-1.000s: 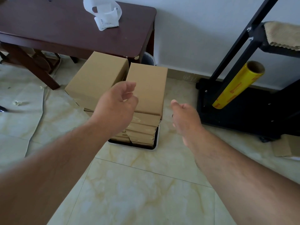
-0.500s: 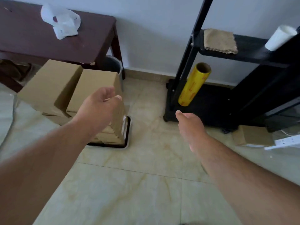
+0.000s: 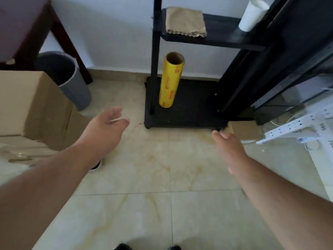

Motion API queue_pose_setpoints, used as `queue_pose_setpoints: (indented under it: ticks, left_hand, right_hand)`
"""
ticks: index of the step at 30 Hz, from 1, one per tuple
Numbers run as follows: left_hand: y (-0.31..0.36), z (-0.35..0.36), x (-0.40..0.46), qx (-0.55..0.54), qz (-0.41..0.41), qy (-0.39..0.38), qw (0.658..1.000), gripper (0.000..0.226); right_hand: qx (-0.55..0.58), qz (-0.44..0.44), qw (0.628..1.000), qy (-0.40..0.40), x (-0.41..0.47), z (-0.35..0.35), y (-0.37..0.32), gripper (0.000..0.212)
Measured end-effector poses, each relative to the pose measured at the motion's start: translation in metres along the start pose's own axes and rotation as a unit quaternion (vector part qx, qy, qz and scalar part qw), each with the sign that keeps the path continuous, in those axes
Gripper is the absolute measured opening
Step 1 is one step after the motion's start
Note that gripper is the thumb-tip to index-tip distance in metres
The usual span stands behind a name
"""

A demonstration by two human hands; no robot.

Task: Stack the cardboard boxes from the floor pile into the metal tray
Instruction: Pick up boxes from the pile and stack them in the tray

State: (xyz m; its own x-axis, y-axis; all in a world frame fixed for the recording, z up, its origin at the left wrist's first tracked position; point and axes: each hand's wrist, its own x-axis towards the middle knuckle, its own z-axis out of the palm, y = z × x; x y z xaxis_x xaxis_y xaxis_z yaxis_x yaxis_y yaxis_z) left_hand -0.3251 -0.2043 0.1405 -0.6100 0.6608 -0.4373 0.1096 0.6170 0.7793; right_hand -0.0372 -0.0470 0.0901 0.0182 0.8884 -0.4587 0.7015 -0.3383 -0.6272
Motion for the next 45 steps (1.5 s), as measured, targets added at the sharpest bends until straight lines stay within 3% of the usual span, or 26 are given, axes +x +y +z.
queue_pose_setpoints:
  ticks: [5, 11, 18, 23, 25, 31, 35, 40, 45]
  left_hand:
    - [0.017, 0.047, 0.014, 0.031, 0.006, 0.016, 0.999, 0.048]
    - [0.047, 0.154, 0.031, 0.040, 0.018, 0.037, 0.998, 0.047]
    - [0.067, 0.267, 0.055, 0.038, 0.042, 0.057, 0.997, 0.050]
    - [0.034, 0.314, 0.091, 0.025, 0.073, 0.106, 0.991, 0.046]
    - [0.004, 0.325, 0.117, 0.012, 0.093, 0.134, 0.987, 0.035]
    - [-0.006, 0.375, 0.156, 0.042, 0.193, 0.140, 0.970, 0.017]
    - [0.000, 0.385, 0.171, 0.015, 0.179, 0.146, 0.973, 0.036]
    - [-0.001, 0.456, 0.180, -0.006, 0.181, 0.084, 0.980, 0.059]
    - [-0.012, 0.514, 0.193, 0.028, 0.159, -0.010, 0.987, 0.058]
  right_hand:
    - [0.025, 0.029, 0.998, 0.040, 0.050, -0.041, 0.048, 0.050]
    - [0.022, 0.046, 0.998, 0.046, 0.144, -0.104, 0.117, 0.055]
    - [0.023, 0.012, 0.998, 0.050, 0.260, -0.161, 0.168, 0.048]
    - [-0.015, -0.030, 0.998, 0.061, 0.343, -0.163, 0.218, 0.049]
    - [-0.018, -0.048, 0.996, 0.071, 0.378, -0.157, 0.239, 0.047]
    - [-0.043, -0.077, 0.991, 0.104, 0.449, -0.139, 0.301, 0.046]
    - [-0.045, -0.060, 0.991, 0.109, 0.457, -0.144, 0.320, 0.050]
    - [-0.045, -0.059, 0.992, 0.106, 0.462, -0.145, 0.336, 0.045]
    - [-0.064, -0.062, 0.992, 0.092, 0.471, -0.145, 0.340, 0.045]
